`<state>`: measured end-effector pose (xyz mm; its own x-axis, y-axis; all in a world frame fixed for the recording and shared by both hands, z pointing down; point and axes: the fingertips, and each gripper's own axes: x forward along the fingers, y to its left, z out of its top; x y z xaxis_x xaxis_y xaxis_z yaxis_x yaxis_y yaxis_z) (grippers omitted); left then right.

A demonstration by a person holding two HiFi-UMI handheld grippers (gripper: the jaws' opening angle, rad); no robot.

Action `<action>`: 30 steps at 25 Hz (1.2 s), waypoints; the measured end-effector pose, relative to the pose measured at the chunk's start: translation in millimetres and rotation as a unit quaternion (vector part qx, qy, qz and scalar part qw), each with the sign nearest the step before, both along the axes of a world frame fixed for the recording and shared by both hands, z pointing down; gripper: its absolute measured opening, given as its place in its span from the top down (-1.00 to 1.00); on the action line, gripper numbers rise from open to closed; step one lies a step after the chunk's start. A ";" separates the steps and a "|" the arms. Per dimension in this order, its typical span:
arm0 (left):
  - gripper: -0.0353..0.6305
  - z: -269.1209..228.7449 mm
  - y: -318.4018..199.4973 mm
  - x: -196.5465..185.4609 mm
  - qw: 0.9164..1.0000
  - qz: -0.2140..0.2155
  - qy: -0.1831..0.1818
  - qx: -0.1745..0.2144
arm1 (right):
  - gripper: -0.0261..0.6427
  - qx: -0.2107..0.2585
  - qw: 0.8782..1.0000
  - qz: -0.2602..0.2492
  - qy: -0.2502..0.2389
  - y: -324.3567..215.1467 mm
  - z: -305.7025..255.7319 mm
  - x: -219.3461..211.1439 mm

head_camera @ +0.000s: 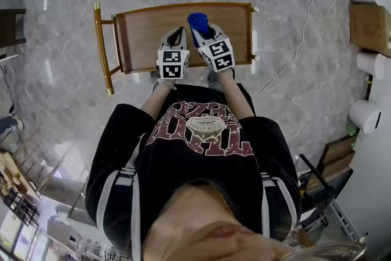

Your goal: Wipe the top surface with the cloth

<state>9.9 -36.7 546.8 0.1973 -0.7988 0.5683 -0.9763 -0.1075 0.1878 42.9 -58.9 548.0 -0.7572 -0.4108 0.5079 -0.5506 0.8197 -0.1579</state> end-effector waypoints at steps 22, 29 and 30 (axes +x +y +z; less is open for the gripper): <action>0.75 -173.7 -42.6 -44.3 0.983 -0.033 -0.054 0.175 | 0.76 0.141 0.983 0.011 -0.117 -40.6 -166.0 -50.7; 0.75 -227.1 -42.4 -51.1 0.969 -0.041 -0.062 0.235 | 0.76 0.178 0.973 0.013 -0.147 -40.1 -220.5 -59.9; 0.75 -233.2 -42.3 -51.6 0.968 -0.042 -0.061 0.241 | 0.76 0.183 0.972 0.012 -0.149 -40.2 -227.2 -60.3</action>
<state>-41.7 -79.0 313.6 0.0744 -0.9874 0.1399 -0.9972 -0.0725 0.0188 -17.4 -99.1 320.8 -0.8361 -0.5420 0.0844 -0.5448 0.8385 -0.0123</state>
